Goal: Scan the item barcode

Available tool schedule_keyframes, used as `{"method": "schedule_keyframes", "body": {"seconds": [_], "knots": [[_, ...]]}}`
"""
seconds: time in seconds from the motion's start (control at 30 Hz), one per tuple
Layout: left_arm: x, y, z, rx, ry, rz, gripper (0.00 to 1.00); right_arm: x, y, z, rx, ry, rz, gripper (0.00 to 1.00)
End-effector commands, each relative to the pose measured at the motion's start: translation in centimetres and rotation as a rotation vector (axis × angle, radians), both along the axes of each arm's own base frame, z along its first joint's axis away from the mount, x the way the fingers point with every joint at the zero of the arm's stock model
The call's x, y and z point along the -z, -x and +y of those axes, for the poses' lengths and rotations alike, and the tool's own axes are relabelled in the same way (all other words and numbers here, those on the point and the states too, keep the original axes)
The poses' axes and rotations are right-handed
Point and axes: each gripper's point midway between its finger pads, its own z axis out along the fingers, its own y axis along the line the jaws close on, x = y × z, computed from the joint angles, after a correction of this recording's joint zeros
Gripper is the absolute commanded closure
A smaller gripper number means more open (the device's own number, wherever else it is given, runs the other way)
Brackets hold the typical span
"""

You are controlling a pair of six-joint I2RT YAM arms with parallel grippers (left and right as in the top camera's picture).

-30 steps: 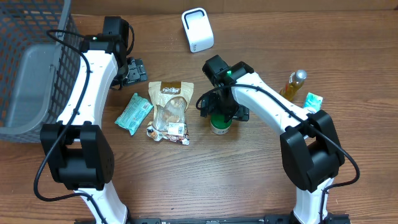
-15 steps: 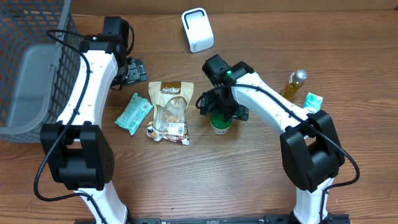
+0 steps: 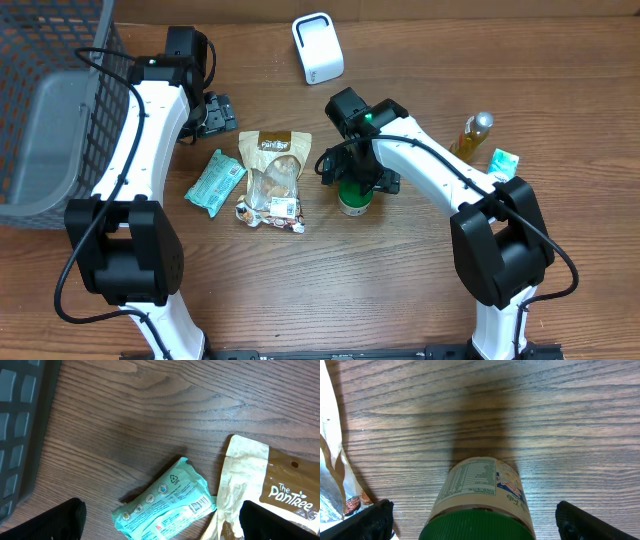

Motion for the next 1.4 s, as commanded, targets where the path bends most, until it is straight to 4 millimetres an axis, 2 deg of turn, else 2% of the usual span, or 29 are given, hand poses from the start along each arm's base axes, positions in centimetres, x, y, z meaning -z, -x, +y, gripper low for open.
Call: {"method": "schedule_keyframes", "body": {"seconds": [0.0,0.93,1.1,1.37], "knots": [[-0.3,-0.5,0.2,0.013,-0.016,-0.01,0.0,-0.7,-0.1,0.0,0.007,0.002,-0.025,0.0],[-0.3,-0.5,0.2,0.013,-0.016,-0.01,0.0,-0.6,0.4,-0.3,0.007,0.015,-0.004,0.02],[-0.3,-0.5,0.2,0.013,-0.016,-0.01,0.0,-0.3,1.3,0.5,0.007,-0.037,0.041,0.04],[-0.3,-0.5,0.2,0.013,-0.016,-0.01,0.0,1.0,1.8,0.3,0.004,-0.032,0.046,0.08]]}}
